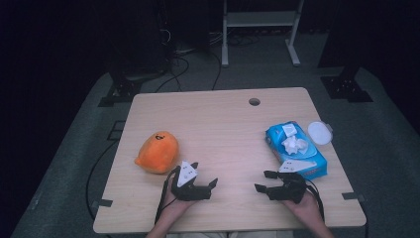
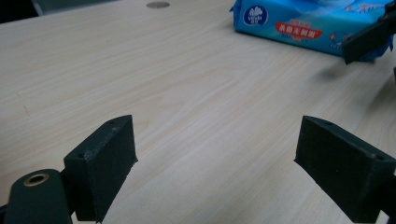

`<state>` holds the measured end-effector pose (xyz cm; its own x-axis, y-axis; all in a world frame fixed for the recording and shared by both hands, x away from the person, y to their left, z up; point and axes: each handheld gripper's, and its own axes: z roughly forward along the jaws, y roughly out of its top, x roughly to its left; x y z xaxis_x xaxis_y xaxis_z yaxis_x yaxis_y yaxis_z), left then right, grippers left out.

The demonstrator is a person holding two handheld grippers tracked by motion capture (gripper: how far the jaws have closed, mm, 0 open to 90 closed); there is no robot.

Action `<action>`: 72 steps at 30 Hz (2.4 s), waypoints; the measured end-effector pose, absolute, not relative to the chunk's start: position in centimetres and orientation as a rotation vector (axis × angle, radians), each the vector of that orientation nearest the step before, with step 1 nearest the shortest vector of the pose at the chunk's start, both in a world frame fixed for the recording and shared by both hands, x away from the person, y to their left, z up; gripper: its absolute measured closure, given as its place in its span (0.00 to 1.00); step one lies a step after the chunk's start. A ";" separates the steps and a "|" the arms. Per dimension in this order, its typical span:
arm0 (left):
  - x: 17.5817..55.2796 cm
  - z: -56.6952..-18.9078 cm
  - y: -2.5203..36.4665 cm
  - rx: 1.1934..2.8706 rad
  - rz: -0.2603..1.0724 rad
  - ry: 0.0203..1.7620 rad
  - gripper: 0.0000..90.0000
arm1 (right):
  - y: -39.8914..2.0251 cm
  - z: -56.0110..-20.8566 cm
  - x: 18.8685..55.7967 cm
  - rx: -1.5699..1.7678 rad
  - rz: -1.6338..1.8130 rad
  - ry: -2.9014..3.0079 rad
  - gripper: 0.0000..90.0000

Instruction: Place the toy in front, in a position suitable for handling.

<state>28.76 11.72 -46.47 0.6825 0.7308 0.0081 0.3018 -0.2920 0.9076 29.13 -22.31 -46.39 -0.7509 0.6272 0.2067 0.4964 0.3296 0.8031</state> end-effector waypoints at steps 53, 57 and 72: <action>30.8 -43.9 24.2 1.508 0.877 1.101 0.17 | -21.3 -46.7 28.5 1.007 1.330 2.480 0.35; 31.5 -44.9 24.7 1.551 0.857 1.145 0.24 | -21.0 -46.8 28.7 1.001 1.323 2.488 0.35; 32.1 -44.9 24.2 1.664 0.859 1.161 0.63 | -20.7 -46.9 28.5 0.993 1.303 2.488 0.35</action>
<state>32.07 24.22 -44.87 0.3164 0.9476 0.0439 0.3184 -0.1497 0.9361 28.54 -20.74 -46.87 -0.7662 0.6238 0.1542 0.4821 0.3994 0.7798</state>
